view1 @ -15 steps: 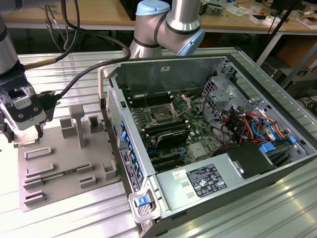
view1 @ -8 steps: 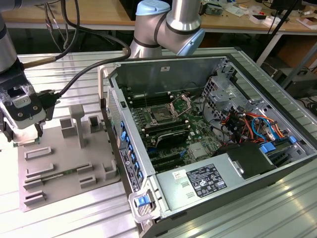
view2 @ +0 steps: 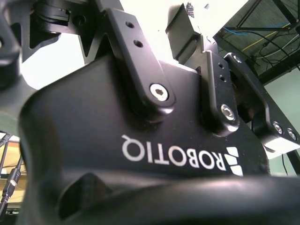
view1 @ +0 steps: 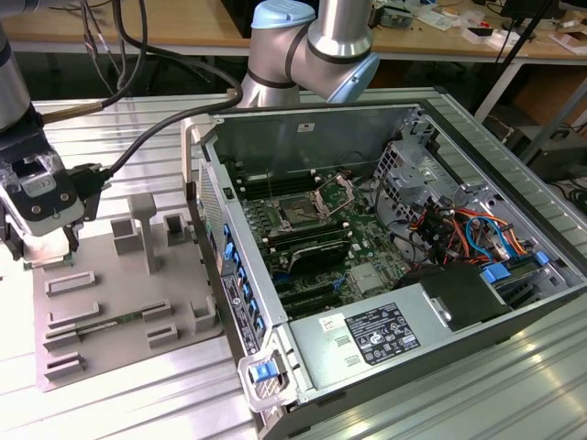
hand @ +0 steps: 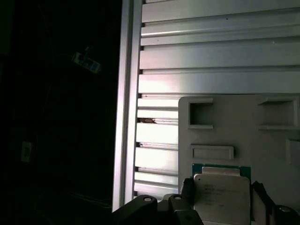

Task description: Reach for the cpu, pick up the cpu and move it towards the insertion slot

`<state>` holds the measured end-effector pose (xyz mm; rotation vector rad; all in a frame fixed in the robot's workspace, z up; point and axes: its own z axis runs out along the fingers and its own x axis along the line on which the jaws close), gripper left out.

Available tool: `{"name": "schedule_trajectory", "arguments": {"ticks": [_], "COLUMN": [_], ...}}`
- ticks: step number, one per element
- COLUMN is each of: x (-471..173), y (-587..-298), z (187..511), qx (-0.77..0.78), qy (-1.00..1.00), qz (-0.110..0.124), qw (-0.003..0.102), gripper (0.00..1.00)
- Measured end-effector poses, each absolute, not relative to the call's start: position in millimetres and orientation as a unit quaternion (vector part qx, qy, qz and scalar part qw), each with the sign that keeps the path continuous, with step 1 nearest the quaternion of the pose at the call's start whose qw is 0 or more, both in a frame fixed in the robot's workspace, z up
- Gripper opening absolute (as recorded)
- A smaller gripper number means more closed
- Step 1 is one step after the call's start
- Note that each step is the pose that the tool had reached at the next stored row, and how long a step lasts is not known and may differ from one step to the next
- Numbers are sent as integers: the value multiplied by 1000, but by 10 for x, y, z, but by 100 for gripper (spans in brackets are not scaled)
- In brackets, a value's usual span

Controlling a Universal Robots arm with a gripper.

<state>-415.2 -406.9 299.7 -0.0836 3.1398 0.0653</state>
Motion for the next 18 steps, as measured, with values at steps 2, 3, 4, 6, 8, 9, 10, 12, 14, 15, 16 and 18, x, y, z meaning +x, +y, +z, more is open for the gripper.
{"name": "schedule_trajectory", "arguments": {"ticks": [2, 3, 4, 6, 8, 9, 10, 12, 14, 15, 16, 18], "x": [-4152, -4152, -4152, -4152, -4152, -4152, -4152, -4152, -4152, -4152, -4152, -4152], "y": [-4069, -4069, -4069, -4069, -4069, -4069, -4069, -4069, -4069, -4069, -4069, -4069], "z": [3004, 3009, 3013, 3019, 3023, 3026, 3029, 3034, 3039, 3042, 3045, 3052], "qx": [-27, -27, -27, -27, -27, -27, -27, -27, -27, -27, -27, -27], "qy": [999, 999, 999, 999, 999, 999, 999, 999, 999, 999, 999, 999], "qz": [21, 21, 21, 21, 21, 21, 21, 21, 21, 22, 22, 22], "qw": [0, 0, 0, 0, 0, 0, 0, 0, 0, 0, 0, 0], "gripper": [55, 55, 55, 55, 55, 55, 55, 55, 55, 55, 55, 55]}}
